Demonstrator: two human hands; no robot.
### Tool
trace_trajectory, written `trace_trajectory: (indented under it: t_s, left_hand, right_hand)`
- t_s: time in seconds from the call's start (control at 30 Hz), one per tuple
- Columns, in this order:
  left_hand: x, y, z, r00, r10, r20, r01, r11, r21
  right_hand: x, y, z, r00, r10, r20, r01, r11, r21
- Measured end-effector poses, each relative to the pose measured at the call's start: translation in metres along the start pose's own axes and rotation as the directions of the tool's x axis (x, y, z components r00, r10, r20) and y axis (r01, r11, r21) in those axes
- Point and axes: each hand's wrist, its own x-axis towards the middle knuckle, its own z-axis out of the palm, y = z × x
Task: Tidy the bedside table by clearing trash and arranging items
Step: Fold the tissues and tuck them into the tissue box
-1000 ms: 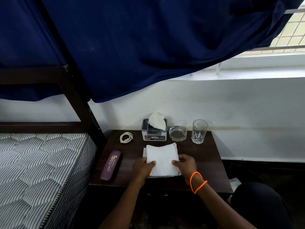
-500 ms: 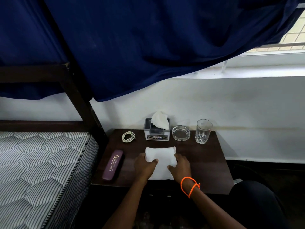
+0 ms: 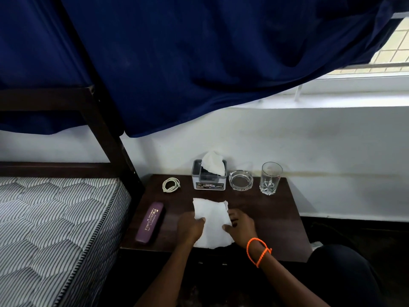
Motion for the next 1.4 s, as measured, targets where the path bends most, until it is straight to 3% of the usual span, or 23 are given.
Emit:
trace_trajectory:
  t_s: [0.07,0.2,0.3,0.37,0.7,0.87,1.27,1.4]
  left_hand:
    - [-0.005,0.01,-0.006,0.998,0.051,-0.038,-0.052,0.999,-0.008]
    - [-0.011,0.022,-0.015,0.987,0.158,0.021,-0.154,0.979,-0.134]
    - [-0.018,0.027,-0.02,0.968,0.241,0.07,-0.213,0.937,-0.278]
    - [-0.019,0.025,-0.02,0.967,0.248,0.056,-0.22,0.928,-0.302]
    - [-0.031,0.032,-0.021,0.958,0.262,-0.114,-0.285,0.895,-0.343]
    - [-0.031,0.028,-0.02,0.956,0.272,-0.111,-0.293,0.914,-0.282]
    - [-0.03,0.035,-0.012,0.949,0.269,-0.166,-0.309,0.897,-0.315]
    - [-0.026,0.03,-0.015,0.948,0.301,-0.102,-0.317,0.903,-0.288]
  right_hand:
    - [0.001,-0.002,-0.005,0.997,0.039,-0.06,-0.034,0.997,0.076]
    - [0.007,-0.001,-0.017,0.991,0.072,-0.113,-0.032,0.946,0.322]
    - [0.01,0.0,-0.029,0.999,0.033,0.025,-0.042,0.828,0.56]
    - [0.006,-0.005,-0.036,0.994,-0.03,0.11,-0.045,0.782,0.621]
    - [-0.006,-0.029,-0.036,0.974,-0.182,-0.136,0.22,0.901,0.375]
    - [-0.006,-0.023,-0.034,0.98,-0.165,-0.11,0.188,0.95,0.25]
    - [-0.007,-0.023,-0.03,0.985,-0.079,-0.155,0.118,0.957,0.267]
    - [-0.008,-0.019,-0.029,0.991,-0.092,-0.094,0.113,0.961,0.252]
